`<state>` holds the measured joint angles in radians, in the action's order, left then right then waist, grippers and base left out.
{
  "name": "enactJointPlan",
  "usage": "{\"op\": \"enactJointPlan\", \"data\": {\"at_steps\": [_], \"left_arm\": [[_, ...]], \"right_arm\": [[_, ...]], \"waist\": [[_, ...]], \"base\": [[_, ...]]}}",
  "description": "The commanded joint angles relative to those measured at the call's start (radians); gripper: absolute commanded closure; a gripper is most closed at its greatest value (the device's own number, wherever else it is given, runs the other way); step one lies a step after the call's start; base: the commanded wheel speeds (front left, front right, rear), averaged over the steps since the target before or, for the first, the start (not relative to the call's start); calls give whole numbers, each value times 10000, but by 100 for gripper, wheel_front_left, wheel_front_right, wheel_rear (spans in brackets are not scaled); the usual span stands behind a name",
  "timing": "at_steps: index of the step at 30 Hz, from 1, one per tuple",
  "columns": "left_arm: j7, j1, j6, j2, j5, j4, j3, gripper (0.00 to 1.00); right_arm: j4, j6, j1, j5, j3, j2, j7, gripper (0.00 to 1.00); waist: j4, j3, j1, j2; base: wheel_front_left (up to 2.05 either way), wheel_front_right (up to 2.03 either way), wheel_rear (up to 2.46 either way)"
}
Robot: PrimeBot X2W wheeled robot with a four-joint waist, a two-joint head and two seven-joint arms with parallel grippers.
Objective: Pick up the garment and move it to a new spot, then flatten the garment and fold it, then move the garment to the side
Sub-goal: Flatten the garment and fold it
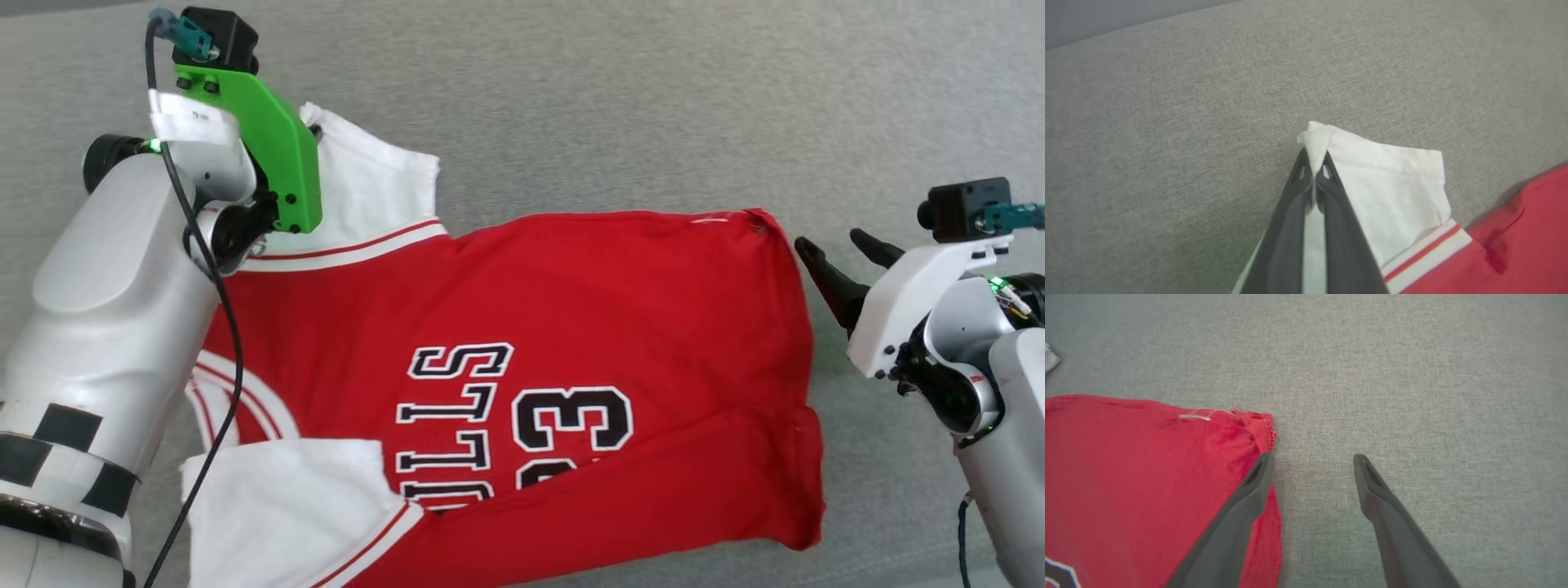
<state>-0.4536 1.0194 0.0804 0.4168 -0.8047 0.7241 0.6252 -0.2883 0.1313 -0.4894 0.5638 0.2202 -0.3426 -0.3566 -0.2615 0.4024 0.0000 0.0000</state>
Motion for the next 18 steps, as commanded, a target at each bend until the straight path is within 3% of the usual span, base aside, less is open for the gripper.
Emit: {"op": "enactJointPlan", "data": {"at_steps": [1,7,16,18], "left_arm": [[319,-173,75,-62,-1,-139,-12,100],[1114,-633,60,-293,40,-718,30,100],[1588,-1527,-100,-159,-32,-1902,38,100],[1689,-1750,-142,-82,-2,-2202,68,100]], "right_arm": [[-165,-6,-233,100,137,-125,-326,0],[-984,-6,-741,240,678,-543,-1552,0],[-2902,-6,-1154,531,1374,-675,-2702,0],[-3278,-6,-1072,682,1657,-675,-3246,72]], "waist": [[905,-515,0,0],[1714,-646,0,0],[2320,-604,0,0],[2418,-630,0,0]], "base": [[0,0,0],[0,0,0],[0,0,0],[0,0,0]]}}
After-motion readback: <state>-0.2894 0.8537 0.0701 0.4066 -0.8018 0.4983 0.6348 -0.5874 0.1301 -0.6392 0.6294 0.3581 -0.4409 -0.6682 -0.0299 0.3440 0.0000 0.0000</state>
